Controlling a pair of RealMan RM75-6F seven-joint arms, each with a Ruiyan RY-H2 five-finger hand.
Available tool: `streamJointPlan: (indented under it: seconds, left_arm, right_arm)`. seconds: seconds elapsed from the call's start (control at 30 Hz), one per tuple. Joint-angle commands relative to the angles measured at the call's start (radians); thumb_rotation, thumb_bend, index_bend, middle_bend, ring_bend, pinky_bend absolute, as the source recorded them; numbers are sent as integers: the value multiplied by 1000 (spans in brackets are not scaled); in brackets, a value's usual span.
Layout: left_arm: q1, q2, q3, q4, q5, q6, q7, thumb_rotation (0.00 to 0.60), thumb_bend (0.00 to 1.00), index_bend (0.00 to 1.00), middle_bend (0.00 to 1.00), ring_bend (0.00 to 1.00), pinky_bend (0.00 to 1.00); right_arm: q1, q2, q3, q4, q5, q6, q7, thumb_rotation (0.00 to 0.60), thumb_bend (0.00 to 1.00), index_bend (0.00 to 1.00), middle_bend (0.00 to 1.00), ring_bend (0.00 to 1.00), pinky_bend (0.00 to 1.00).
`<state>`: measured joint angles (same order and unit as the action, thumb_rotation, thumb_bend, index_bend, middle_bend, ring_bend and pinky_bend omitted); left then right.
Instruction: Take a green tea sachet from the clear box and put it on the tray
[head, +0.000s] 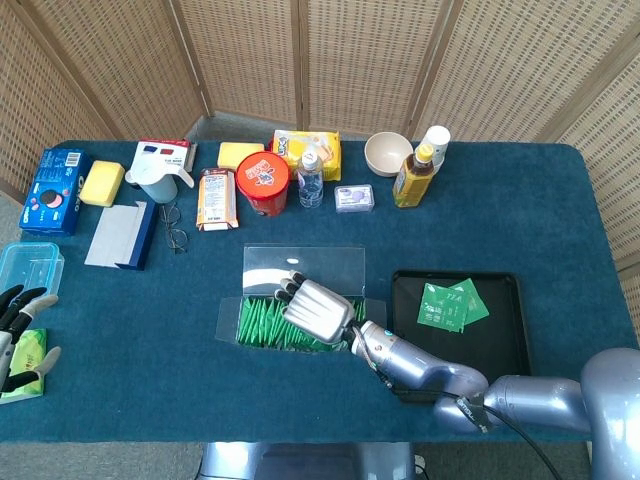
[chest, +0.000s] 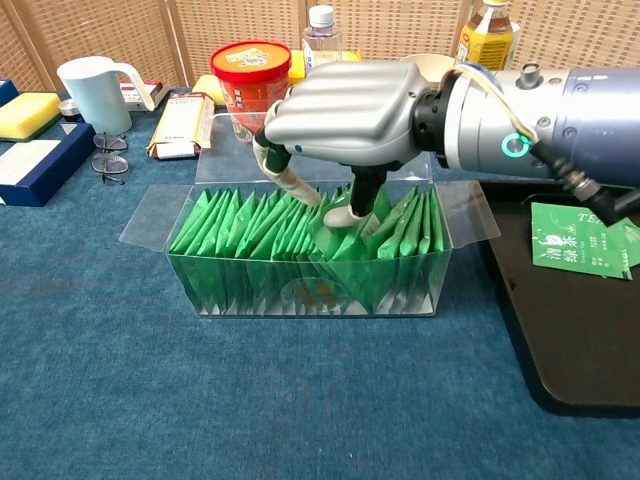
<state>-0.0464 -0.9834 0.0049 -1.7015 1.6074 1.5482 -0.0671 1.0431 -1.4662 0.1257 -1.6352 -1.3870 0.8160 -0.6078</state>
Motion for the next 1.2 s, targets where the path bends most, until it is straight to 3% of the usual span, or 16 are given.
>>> streamJointPlan:
  seconds: [0.03,0.5,0.87,1.2]
  left_arm:
    - [0,0,0,0,-1,-1,0,600,265,194,166,84,248]
    - [-1,0,1,-1,-2,-3,1,600,265,194,166,82,248]
    - [-1,-1,0,1,-1,0,-2,600,265,194,166,76,248]
    - [-1,-3,-1,6,-1,2,-6,600,265,194,166,71,248]
  right_arm:
    - [0,6,0,-2,2,-1,-1,600,302,588,304,219,236]
    - [11,42,-2,-23,23,-24,-23,600,443,487,298,216,235]
    - [17,43,-5,-26,38,-29,-29,600,477,532,299,216,235]
    - [17,41,-2,-28,47,-23,-20,600,511,648,338,229,247]
